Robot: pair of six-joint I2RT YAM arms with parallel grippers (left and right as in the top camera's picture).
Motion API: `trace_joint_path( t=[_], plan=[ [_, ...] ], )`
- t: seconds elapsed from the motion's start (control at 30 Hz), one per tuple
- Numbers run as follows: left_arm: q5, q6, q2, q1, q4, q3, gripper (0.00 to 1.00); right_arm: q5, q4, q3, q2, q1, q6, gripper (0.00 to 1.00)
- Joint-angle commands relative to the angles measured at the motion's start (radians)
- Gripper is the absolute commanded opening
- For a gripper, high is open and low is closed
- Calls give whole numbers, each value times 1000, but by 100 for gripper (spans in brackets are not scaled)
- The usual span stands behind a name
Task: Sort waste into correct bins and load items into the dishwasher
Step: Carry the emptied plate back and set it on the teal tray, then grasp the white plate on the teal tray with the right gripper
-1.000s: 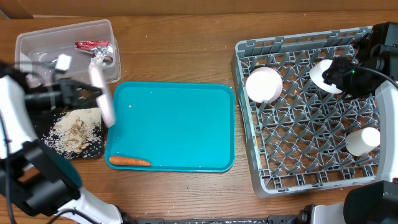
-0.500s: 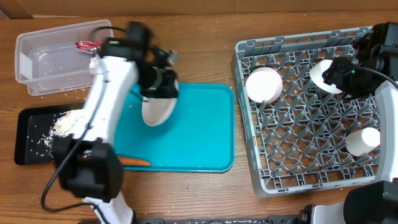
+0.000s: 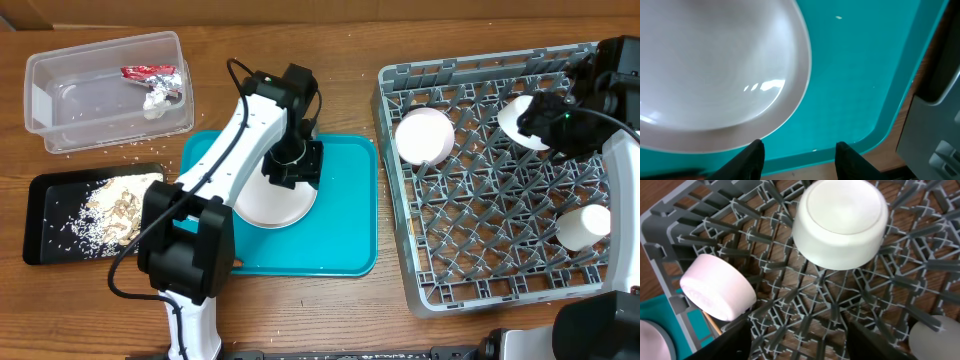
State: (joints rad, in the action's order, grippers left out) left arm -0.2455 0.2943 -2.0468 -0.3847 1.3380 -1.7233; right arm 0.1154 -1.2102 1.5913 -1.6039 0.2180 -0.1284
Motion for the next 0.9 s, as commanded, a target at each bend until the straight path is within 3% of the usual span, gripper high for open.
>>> trace_joint_path(
  t=[0.0, 0.2, 0.33, 0.5, 0.7, 0.87],
  plan=[
    [104, 36, 79, 45, 27, -62, 49, 31, 8, 7, 1, -56, 32, 65],
    [243, 115, 233, 190, 49, -66, 56, 47, 20, 7, 1, -254, 36, 68],
    [248, 140, 309, 333, 51, -66, 84, 82, 103, 7, -2, -449, 29, 73],
    [243, 140, 320, 494, 80, -65, 96, 81, 233, 7, -56, -650, 2, 78],
    [227, 140, 319, 612, 89, -65, 100, 82, 303, 7, -209, -791, -121, 79],
    [227, 139, 319, 628, 71, -65, 100, 80, 363, 7, -358, -863, -212, 79]
  ],
)
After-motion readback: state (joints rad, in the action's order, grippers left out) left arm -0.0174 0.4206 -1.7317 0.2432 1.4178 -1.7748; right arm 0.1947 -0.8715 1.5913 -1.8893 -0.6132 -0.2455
